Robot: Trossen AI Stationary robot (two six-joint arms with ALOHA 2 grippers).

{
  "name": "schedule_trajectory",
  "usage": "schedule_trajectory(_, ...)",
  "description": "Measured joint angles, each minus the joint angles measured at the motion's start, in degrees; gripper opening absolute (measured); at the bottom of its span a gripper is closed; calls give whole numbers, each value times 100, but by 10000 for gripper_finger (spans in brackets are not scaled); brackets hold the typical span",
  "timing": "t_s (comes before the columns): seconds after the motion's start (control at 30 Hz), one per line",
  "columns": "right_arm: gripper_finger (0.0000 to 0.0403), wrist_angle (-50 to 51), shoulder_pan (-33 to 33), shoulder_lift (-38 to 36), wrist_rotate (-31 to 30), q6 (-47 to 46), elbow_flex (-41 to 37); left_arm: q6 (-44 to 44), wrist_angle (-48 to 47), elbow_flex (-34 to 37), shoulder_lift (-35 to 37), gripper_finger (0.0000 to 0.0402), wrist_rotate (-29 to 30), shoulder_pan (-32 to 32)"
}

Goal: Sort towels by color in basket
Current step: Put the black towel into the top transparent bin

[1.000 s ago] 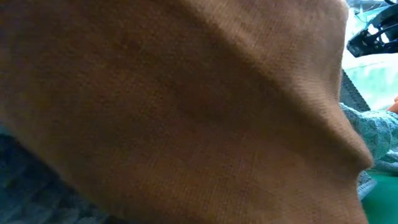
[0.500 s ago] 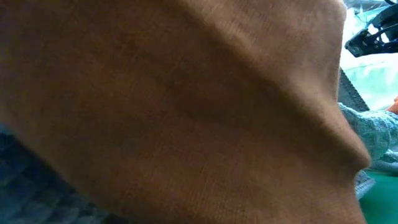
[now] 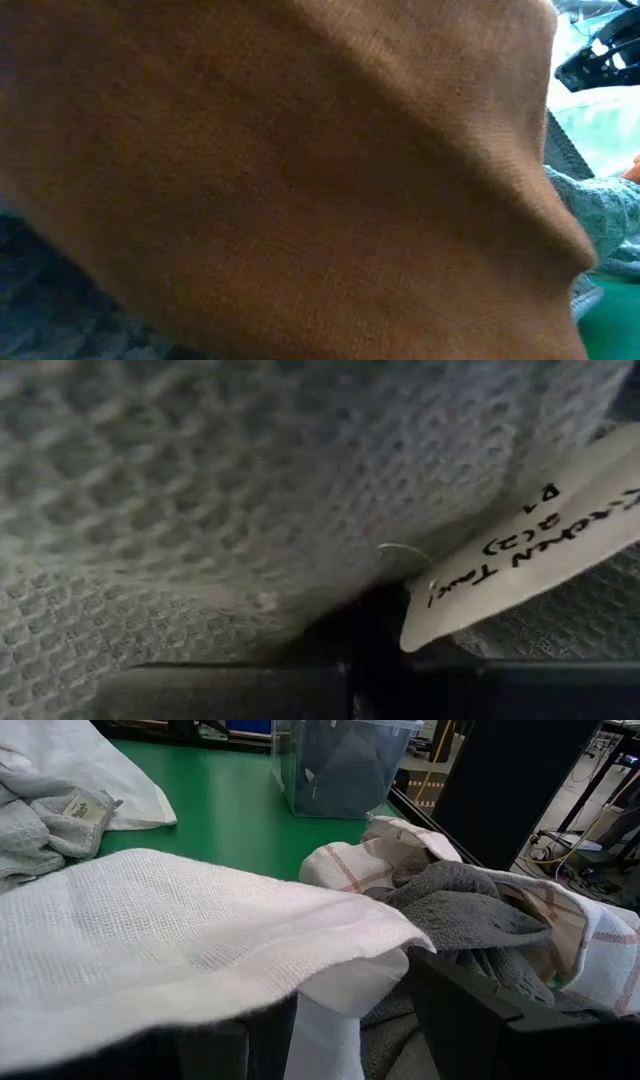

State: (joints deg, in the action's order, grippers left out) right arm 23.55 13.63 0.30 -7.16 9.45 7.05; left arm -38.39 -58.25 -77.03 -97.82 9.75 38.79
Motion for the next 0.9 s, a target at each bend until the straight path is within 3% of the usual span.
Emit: schedule_trajectory(0.9,217,0,0,-1,0,0,0,-448,224,579,0,0,420,110)
